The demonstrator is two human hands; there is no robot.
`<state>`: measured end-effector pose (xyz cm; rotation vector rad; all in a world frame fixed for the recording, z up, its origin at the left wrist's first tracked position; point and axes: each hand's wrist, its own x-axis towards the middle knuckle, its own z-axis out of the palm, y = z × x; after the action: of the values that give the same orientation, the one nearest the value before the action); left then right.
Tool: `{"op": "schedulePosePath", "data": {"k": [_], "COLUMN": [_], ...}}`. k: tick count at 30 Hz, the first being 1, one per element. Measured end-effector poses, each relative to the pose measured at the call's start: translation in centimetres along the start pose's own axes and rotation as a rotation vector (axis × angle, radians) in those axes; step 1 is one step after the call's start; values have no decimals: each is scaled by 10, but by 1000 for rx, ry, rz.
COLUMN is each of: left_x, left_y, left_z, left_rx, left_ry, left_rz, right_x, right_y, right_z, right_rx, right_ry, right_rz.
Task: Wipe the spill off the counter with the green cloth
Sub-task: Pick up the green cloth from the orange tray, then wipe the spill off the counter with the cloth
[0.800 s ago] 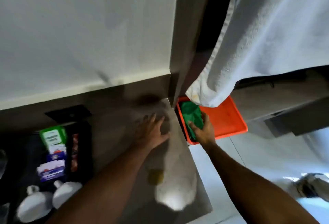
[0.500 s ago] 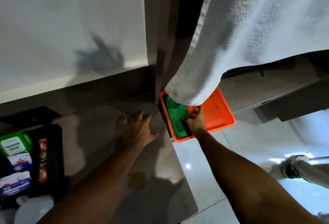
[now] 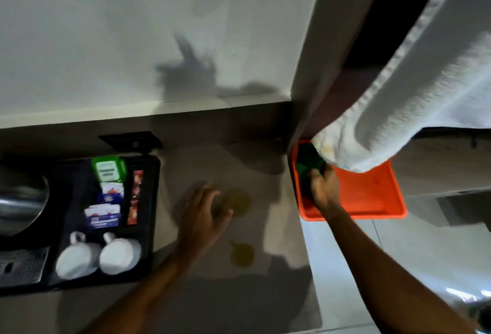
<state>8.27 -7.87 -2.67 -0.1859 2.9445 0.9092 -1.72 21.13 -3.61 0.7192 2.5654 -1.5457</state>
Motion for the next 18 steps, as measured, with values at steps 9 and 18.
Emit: {"op": "schedulePosePath", "data": {"k": [9, 18], "left_x": [-103, -110], "left_y": [-85, -101], "left_z": [10, 21], "left_rx": [250, 255], "left_ry": [-64, -57], "left_rz": [-27, 31], "right_x": [-79, -42], "right_y": [-6, -34], "right_z": [105, 159], "right_rx": [-732, -811], "right_ry": [-282, -270], "right_rz": [-282, -228]}}
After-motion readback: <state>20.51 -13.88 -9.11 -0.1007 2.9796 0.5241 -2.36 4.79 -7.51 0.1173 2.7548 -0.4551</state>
